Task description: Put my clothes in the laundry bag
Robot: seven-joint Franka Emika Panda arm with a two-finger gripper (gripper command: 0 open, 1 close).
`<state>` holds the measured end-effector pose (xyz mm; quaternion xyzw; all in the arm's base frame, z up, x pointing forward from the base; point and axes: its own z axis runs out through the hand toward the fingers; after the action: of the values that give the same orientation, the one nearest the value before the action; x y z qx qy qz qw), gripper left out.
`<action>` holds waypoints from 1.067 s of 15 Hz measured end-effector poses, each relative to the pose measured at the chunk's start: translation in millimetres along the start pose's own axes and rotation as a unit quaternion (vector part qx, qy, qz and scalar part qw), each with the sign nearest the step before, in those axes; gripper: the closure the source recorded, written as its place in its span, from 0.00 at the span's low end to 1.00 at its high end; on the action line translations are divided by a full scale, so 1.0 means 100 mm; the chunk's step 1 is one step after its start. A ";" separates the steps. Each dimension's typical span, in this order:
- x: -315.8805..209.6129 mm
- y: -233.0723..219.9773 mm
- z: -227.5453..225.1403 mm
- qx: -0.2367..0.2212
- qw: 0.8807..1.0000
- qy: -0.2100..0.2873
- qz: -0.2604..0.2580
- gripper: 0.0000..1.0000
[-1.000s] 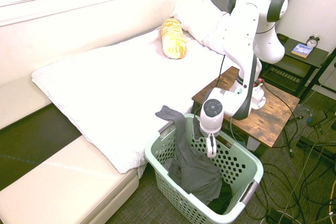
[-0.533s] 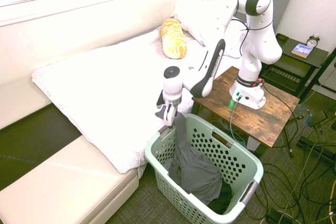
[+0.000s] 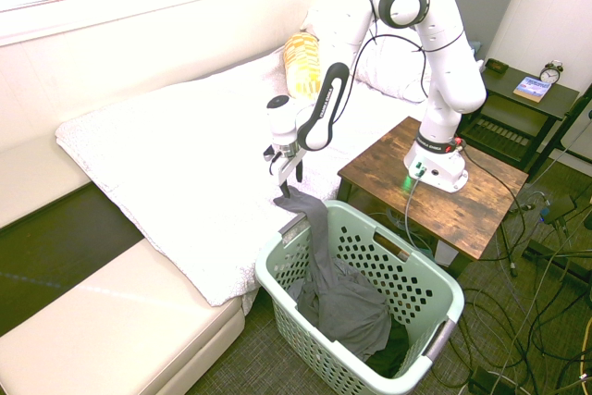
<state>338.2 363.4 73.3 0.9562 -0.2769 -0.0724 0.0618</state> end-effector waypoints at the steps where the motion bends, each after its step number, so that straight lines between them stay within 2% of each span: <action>1: 0.04 0.02 0.11 -0.002 1.000 -0.006 0.000 0.00; 4: 0.09 0.09 0.47 -0.008 0.999 -0.038 -0.007 0.00; 5: 0.10 0.11 0.57 -0.005 0.999 -0.050 -0.011 1.00; 10: 0.22 0.12 0.60 0.027 0.994 -0.100 -0.025 1.00; 16: 0.16 0.10 0.67 0.025 0.993 -0.112 -0.029 1.00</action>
<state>334.9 340.6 7.3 0.9509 -0.2563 -0.1734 0.0046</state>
